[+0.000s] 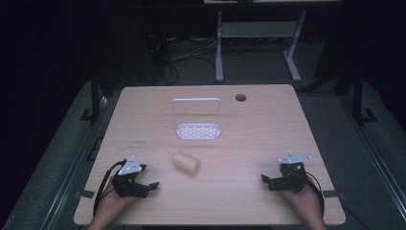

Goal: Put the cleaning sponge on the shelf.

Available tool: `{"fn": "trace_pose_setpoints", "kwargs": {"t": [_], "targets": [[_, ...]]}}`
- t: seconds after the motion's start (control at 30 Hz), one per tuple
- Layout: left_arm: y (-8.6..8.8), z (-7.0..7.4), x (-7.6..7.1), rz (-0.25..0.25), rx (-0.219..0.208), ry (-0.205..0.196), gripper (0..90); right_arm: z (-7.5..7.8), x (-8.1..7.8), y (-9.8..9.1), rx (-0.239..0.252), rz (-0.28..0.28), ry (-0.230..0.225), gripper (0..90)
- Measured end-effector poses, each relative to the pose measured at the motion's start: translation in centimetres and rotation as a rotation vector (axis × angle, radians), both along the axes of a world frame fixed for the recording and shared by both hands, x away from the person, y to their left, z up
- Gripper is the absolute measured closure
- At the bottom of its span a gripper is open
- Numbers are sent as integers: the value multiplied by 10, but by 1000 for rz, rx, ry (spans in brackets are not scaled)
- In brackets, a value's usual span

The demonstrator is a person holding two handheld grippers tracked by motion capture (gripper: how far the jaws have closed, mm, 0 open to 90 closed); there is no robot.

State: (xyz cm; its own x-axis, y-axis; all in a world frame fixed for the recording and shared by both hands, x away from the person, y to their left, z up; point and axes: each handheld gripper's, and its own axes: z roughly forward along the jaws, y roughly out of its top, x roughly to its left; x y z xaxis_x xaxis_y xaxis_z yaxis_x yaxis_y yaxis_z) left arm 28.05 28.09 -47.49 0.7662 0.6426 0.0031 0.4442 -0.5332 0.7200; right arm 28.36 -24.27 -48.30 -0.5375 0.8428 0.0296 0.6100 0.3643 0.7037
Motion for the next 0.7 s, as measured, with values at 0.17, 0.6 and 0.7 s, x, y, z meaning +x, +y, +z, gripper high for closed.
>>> {"fn": "trace_pose_setpoints", "kwargs": {"t": [0.17,0.6,0.7], "targets": [[0,0,0,0,0,0,130,0,0,0,0,-1,1,21],[0,0,0,0,0,0,131,0,-1,0,1,11,2,22],[0,0,0,0,0,-1,131,3,-1,1,14,13,-8,22]]}}
